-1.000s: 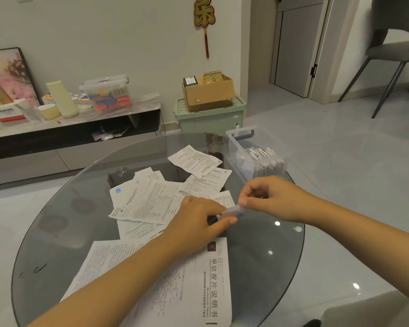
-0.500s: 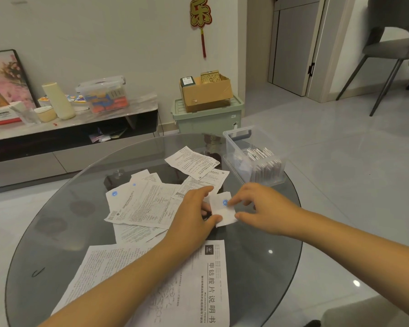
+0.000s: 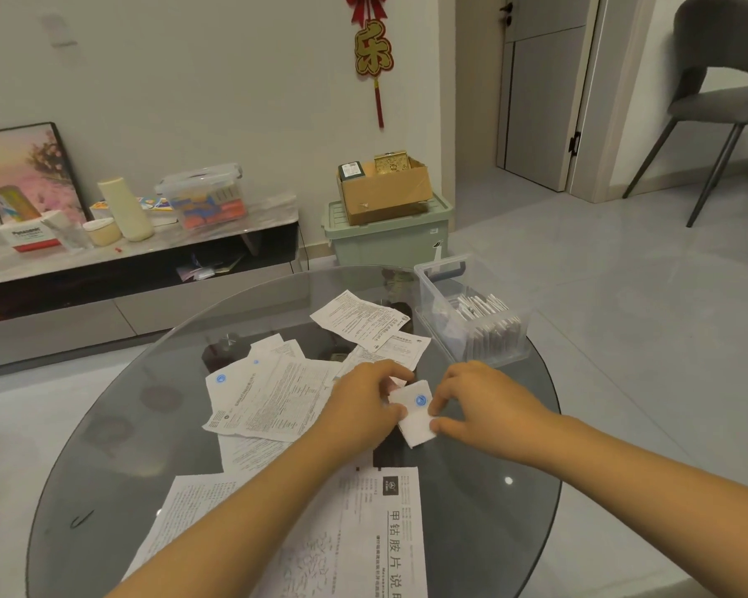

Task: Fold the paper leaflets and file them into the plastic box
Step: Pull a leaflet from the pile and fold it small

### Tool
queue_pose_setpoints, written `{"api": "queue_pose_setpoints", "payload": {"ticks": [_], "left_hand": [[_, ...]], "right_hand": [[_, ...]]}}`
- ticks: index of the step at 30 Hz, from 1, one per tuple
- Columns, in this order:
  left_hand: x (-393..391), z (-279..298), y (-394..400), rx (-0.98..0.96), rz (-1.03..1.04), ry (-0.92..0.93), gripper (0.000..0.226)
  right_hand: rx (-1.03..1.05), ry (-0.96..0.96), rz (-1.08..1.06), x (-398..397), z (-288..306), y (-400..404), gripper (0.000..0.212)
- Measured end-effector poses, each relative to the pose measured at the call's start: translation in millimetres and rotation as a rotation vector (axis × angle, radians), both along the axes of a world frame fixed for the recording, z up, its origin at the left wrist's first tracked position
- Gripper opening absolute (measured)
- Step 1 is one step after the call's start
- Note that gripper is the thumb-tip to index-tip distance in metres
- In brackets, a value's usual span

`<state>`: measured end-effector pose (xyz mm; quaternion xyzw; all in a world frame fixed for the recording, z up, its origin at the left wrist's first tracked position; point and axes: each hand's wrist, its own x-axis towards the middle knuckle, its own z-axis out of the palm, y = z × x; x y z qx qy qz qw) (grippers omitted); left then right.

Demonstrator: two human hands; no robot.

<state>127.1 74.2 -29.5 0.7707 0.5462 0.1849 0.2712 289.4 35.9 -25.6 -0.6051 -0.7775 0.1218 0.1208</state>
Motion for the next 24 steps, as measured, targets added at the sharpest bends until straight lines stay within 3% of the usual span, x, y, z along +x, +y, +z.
{"api": "queue_pose_setpoints", "payload": {"ticks": [4, 8, 13, 16, 20, 24], "left_hand": [[-1, 14, -1, -0.144, 0.171, -0.361, 0.029], [0, 32, 2, -0.242, 0.246, -0.689, 0.031], [13, 51, 12, -0.265, 0.248, -0.910, 0.029], [33, 56, 19, -0.278, 0.242, -1.016, 0.023], [57, 56, 37, -0.230, 0.261, -1.011, 0.021], [85, 54, 52, 0.082, 0.077, -0.579, 0.018]], "right_hand": [[0.062, 0.237, -0.104, 2, 3, 7, 0.011], [0.153, 0.569, -0.129, 3, 17, 13, 0.021], [0.312, 0.659, -0.132, 6, 39, 14, 0.016], [0.359, 0.612, -0.167, 19, 45, 21, 0.021], [0.406, 0.570, -0.202, 35, 50, 31, 0.028], [0.500, 0.542, -0.348, 62, 54, 40, 0.031]]}}
